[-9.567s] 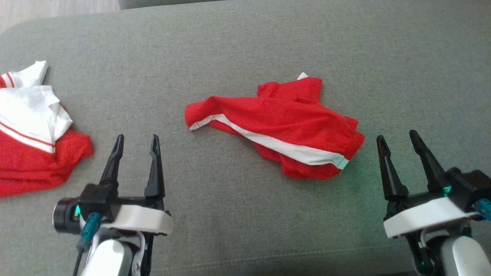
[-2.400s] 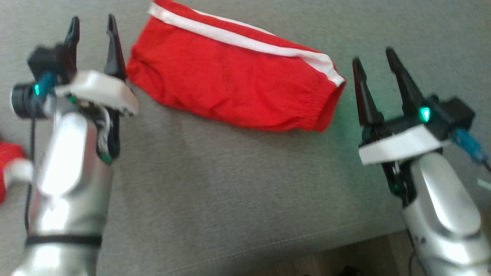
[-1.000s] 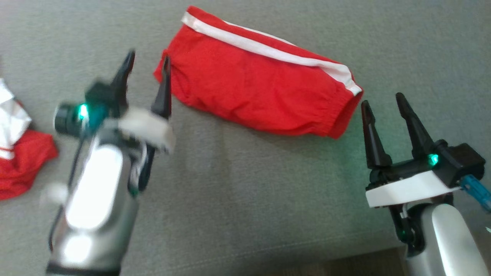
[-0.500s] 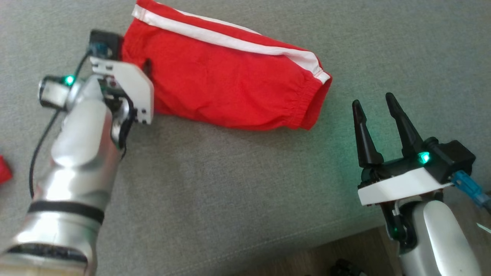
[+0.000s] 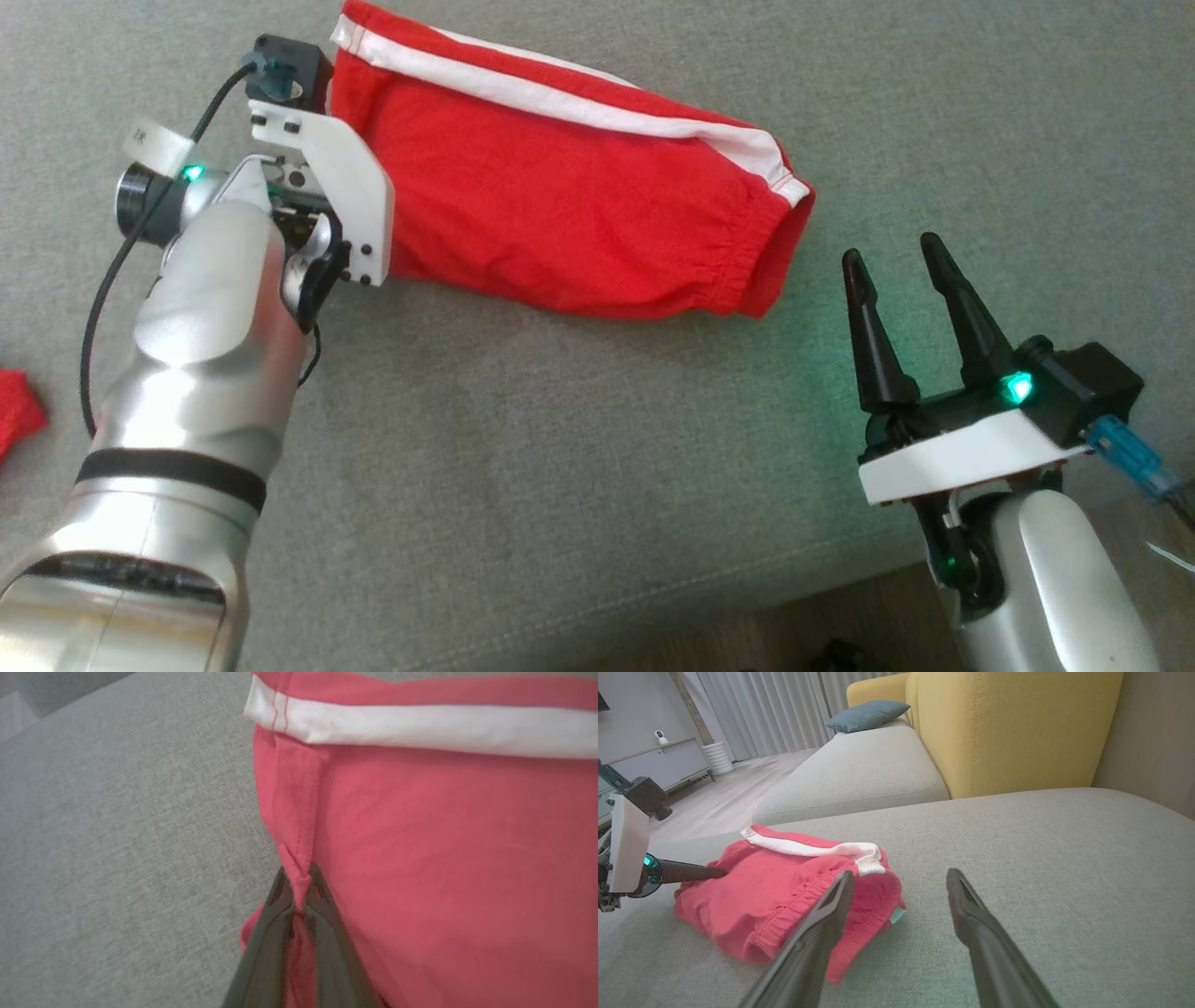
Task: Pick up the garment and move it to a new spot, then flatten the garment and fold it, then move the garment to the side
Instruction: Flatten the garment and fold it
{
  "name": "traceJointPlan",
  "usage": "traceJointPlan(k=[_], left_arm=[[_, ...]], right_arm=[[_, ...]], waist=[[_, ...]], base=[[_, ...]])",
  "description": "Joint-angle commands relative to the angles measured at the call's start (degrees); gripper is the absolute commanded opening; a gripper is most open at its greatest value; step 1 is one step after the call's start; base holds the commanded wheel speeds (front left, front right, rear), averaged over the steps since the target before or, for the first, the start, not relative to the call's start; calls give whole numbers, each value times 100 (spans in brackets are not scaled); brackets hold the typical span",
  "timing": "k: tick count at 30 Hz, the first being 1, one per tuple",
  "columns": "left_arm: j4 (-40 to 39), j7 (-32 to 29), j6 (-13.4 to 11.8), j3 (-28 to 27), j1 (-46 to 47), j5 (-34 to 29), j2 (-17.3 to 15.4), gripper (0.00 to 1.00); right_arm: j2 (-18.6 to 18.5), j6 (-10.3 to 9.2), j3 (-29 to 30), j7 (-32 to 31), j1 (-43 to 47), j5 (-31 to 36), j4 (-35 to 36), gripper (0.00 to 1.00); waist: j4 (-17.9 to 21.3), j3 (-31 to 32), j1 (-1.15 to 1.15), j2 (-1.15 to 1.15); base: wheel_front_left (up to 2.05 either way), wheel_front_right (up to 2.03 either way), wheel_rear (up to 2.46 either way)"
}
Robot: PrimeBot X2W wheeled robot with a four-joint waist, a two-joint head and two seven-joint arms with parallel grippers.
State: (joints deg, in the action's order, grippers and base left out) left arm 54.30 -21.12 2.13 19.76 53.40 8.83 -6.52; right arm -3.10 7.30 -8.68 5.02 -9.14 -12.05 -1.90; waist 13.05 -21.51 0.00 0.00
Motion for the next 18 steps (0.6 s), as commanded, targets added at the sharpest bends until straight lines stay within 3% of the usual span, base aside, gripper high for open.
traceJointPlan(k=[1,9,16,18], left_arm=[[143,-132,12,-25,-285,18,-223,0],[-735,505,-102,-163,-1004,257,-258,0],[-2218,660,-470,-251,-2374,406,-317,0],[-3031,515,-692,-304,-3121,504,-333,0]], right_arm=[[14,19,-116,-9,-103,-20,176,100],[-33,19,-75,-163,101,8,228,100],[-129,19,-31,-332,337,37,331,100],[-165,19,-25,-422,451,50,389,100]], waist=[[-16,28,0,0],[-252,323,0,0],[-503,588,0,0],[-593,691,0,0]], base=[[0,0,0],[0,0,0],[0,0,0],[0,0,0]])
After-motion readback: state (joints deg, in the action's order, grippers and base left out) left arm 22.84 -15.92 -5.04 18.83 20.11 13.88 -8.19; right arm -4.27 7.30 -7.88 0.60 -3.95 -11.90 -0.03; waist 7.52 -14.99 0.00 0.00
